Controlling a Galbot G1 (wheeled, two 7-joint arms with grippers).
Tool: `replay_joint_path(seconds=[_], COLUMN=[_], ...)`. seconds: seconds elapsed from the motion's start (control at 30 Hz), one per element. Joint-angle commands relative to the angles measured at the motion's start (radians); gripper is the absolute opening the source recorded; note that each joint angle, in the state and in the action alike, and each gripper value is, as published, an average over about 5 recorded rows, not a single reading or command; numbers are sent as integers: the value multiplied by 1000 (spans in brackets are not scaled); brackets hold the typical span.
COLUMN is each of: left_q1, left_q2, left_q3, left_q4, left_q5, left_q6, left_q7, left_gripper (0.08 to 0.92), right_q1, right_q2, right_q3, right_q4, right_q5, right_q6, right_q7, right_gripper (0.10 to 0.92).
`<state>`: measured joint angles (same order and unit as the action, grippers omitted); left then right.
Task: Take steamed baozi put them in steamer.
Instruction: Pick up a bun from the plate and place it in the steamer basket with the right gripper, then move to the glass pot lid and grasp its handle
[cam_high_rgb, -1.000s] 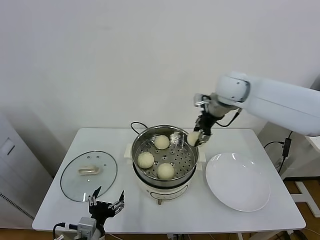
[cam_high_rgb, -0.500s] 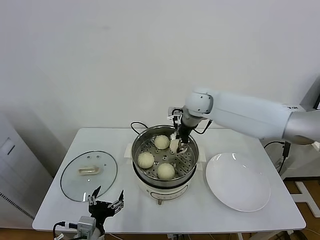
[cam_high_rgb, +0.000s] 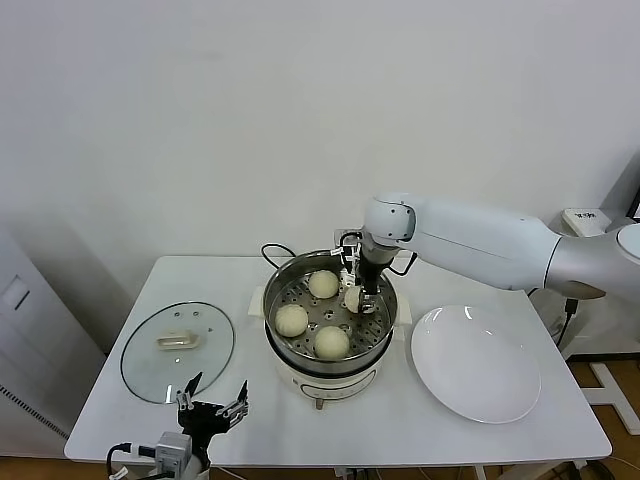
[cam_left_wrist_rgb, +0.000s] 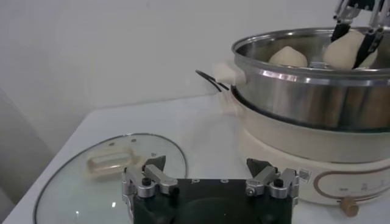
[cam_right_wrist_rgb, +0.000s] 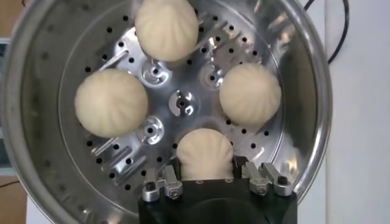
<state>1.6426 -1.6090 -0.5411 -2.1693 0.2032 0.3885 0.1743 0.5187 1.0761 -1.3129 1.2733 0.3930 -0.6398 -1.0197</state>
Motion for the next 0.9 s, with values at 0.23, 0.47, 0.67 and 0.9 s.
replay_joint_path(seconds=[0.23, 0.47, 0.67, 0.9], left_q1=[4, 10, 26, 58], left_q2=[-16, -24, -34, -30], left_q3=[-1, 1, -9, -16], left_q4=[-3, -17, -25, -37], left_q5=[1, -1, -10, -57], left_q6=[-1, 4, 7, -49], left_q7=[-2, -21, -69, -94], left_gripper=[823, 823, 823, 823], right_q1=[-15, 4, -16, -333], right_q2=[-32, -115, -274, -429], right_q3=[11, 97, 301, 758], right_q4=[35, 114, 258, 327], right_q5=[-14, 31, 139, 218], right_q6=[0, -2, 24, 140], right_q7=[32, 54, 197, 371], right_gripper=[640, 805, 822, 823])
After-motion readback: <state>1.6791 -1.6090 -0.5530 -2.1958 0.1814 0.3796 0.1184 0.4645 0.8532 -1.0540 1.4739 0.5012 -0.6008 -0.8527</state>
